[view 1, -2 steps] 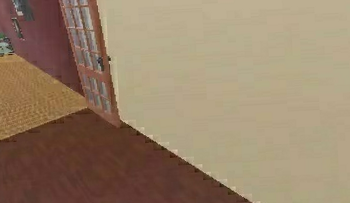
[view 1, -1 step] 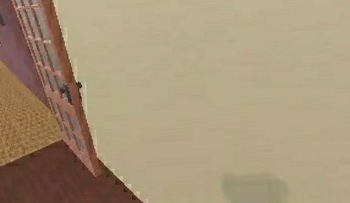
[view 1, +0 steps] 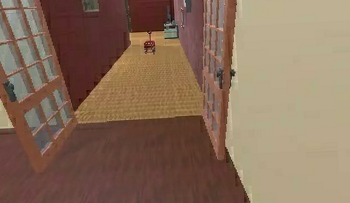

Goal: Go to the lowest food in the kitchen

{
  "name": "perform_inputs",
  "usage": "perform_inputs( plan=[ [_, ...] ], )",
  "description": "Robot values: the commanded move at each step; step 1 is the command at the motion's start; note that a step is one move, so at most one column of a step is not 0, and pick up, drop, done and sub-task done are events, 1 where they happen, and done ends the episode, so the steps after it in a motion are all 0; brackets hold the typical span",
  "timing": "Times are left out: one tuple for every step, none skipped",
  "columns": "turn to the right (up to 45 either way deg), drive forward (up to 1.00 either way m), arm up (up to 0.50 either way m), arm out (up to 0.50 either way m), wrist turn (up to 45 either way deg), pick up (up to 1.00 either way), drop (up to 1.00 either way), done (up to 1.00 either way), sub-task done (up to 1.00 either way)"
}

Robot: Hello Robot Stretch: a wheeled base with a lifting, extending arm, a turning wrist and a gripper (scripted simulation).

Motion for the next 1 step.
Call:
perform_inputs(
  plan=[
    [0.0, 0.75, 0.0, 0.0, 0.0, 0.0, 0.0, 0.0, 0.0]
  ],
)
